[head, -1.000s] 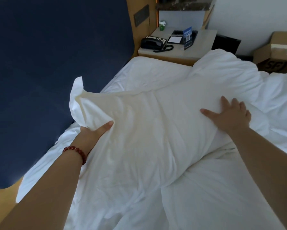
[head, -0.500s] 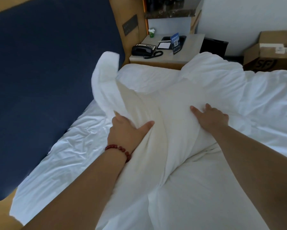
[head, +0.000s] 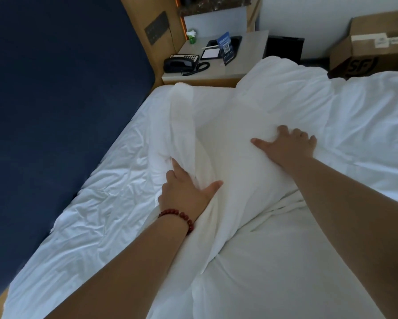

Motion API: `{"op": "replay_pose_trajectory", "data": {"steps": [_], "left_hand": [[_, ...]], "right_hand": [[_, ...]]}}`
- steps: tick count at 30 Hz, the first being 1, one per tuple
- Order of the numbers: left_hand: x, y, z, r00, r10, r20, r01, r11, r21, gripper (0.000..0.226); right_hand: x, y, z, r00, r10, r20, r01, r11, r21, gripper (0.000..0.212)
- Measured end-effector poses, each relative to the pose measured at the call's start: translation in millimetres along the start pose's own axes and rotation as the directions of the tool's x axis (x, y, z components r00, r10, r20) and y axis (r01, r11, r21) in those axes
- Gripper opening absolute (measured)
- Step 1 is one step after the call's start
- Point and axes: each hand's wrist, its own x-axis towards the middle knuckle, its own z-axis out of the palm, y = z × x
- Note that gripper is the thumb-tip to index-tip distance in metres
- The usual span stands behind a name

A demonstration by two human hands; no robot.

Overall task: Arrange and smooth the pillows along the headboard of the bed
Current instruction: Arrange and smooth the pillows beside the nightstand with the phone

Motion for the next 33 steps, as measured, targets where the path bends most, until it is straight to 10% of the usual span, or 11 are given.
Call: {"op": "replay_pose_trajectory", "data": {"steps": [11,20,25,33], "left_hand": [[5.7,-50.0,14.4,0.998,-0.064,-0.003,0.064,0.998,-0.005,0.126],[-4.5,-111.1,-33.7,0.995,-0.095,-0.004,0.086,0.918,-0.388,0.084],[-22.0,-139.7,-71.3,0.998,-0.001,-0.067,-0.028,0.901,-0.434,0.06],[-91.2,-208.3,-102.5,0.995,0.079,-0.059,-0.098,0.871,-0.481,0.087]], "right_hand": [[-10.3,-20.9,-6.0,0.961,0.065,0.269,-0.152,0.937,0.316,0.128],[-99.1,-27.0,-30.7,0.981,0.016,0.194,-0.151,0.692,0.706,0.067],[-165.9,-29.3,-44.1,0.995,0.059,0.084,-0.102,0.626,0.773,0.072],[-299.0,-83.1,-35.8,0.999,0.037,0.009,-0.033,0.746,0.665,0.082]]}}
